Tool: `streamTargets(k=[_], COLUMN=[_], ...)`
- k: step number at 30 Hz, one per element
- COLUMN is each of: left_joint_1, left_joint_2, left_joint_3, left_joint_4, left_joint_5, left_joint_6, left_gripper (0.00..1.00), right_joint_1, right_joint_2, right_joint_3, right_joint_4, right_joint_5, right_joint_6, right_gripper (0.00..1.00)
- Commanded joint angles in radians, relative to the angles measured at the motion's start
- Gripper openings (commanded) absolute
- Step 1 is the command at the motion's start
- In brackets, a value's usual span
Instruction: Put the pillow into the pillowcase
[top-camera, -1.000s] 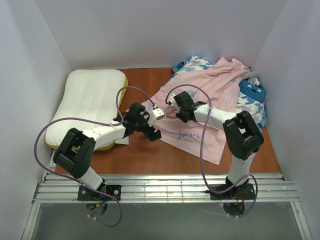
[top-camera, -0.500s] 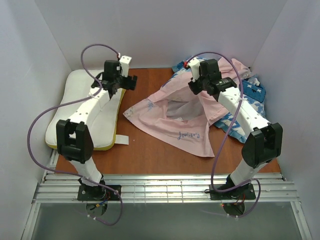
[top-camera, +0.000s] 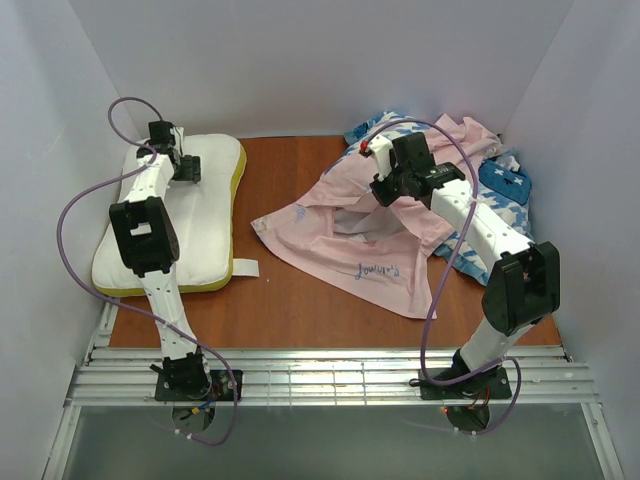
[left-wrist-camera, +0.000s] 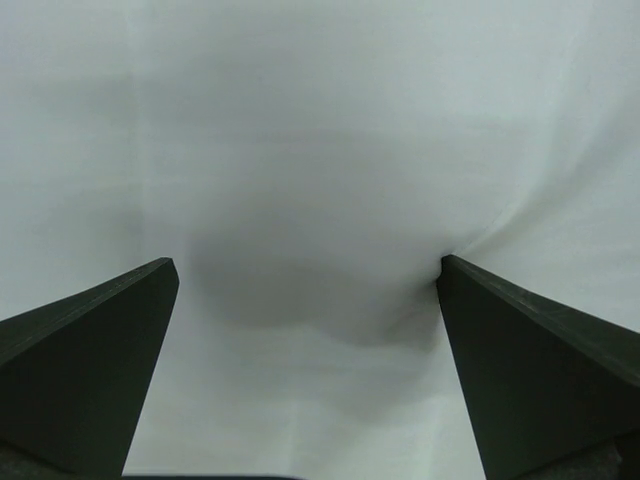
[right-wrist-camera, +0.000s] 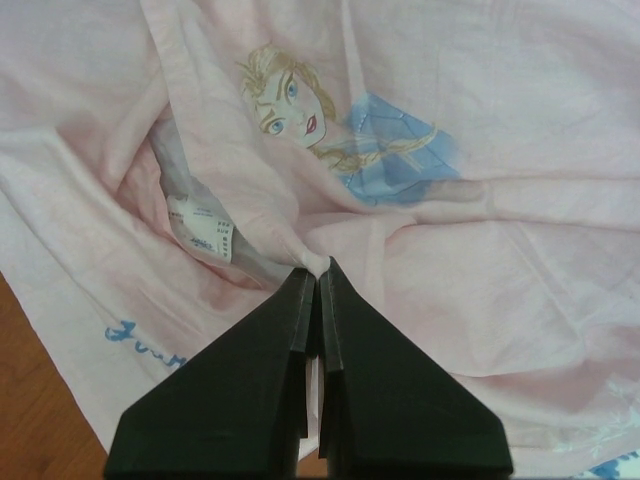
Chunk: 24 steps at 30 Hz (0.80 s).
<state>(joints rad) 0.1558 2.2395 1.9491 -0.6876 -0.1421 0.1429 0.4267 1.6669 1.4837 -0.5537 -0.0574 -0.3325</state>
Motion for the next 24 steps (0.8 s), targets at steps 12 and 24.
streamTargets(k=[12,24], left_joint_1=[0.019,0.021], left_joint_2=[0.173,0.037], left_joint_3=[0.014,-0.024], left_joint_4=[-0.044,-0.095], left_joint_5=[0.263,0.503], left_joint_6=[0.034,0.165], left_gripper=[0.98,0.0], right_joint_1=[-0.002,-0.005], right_joint_2=[-0.006,-0.002], right_joint_3=[-0.01,0.003], right_joint_4=[-0.02,-0.029], right_joint_5=[-0.005,-0.061], right_joint_6=[-0.003,0.021], right_gripper=[0.01,0.01])
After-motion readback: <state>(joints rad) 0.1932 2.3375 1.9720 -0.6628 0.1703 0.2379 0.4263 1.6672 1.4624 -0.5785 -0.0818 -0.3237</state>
